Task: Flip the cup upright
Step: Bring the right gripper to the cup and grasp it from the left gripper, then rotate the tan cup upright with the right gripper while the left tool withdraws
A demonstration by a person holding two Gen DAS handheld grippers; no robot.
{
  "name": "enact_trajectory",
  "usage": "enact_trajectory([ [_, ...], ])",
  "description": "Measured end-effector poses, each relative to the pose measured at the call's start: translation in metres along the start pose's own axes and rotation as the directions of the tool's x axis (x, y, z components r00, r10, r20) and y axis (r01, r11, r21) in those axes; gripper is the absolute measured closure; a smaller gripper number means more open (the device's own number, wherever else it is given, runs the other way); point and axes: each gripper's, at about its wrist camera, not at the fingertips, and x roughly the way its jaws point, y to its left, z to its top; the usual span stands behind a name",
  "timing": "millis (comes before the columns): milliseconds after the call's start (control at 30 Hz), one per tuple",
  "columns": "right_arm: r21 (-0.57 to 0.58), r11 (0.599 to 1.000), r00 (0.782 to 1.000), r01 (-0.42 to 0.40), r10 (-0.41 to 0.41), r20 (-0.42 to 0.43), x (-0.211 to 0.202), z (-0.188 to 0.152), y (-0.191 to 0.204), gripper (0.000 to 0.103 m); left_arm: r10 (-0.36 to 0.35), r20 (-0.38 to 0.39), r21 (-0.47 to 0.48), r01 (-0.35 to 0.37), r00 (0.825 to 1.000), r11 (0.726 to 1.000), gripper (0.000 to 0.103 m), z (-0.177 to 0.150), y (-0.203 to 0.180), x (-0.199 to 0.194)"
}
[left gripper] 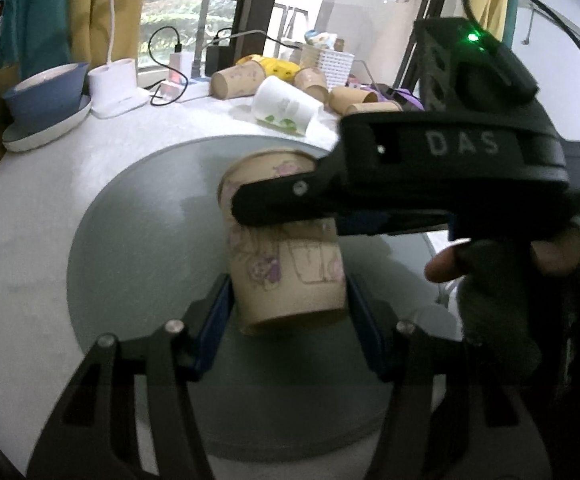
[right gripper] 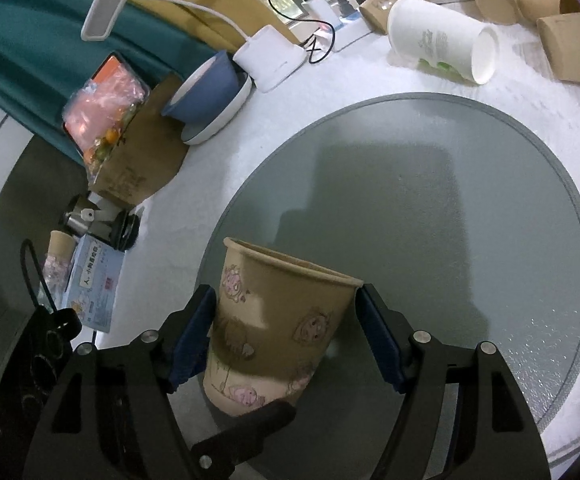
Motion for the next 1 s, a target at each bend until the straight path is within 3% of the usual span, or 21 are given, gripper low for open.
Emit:
enact_trajectory([
  [133,0.015,1.000,1.000,-0.021,0.022,-0.023,0.006,0.004,0.000,0.028,-0.041,0.010,0.026,0.041,0.999,0.999,0.044,0.000,-0.006,-0.001],
  [233,0.027,0.999,0.999,-0.018,0.019,-0.027,0.009,0.006,-0.001,0.029,-0.032,0.003,0.066,0.032,0.999,0.997,0.044,-0.001,-0.015,-0.002],
  [500,-0.013,1.000,1.000,0.004,-0.004,0.024,-0.005,0.009,0.006,0.032,-0.021,0.012,0.052,0.020,1.000,0.998,0.039,0.004,-0.014,-0.009],
  [600,-0.040,0.998,0.997,0.047,-0.044,0.058,-0.011,0.012,0.009,0.032,-0.022,0.032,0.046,0.020,0.999,0.999,0.033,0.004,-0.013,-0.017],
  [767,-0.134,0.978,0.976,0.158,-0.134,0.172,-0.025,0.021,0.021,0.033,0.015,0.042,-0.006,-0.015,0.999,1.000,0.031,0.005,0.001,-0.029],
  [1000,-0.255,0.922,0.935,0.291,-0.217,0.281,-0.021,0.034,0.032,0.032,0.164,0.053,-0.150,-0.155,0.985,0.977,0.031,0.013,0.055,-0.042],
])
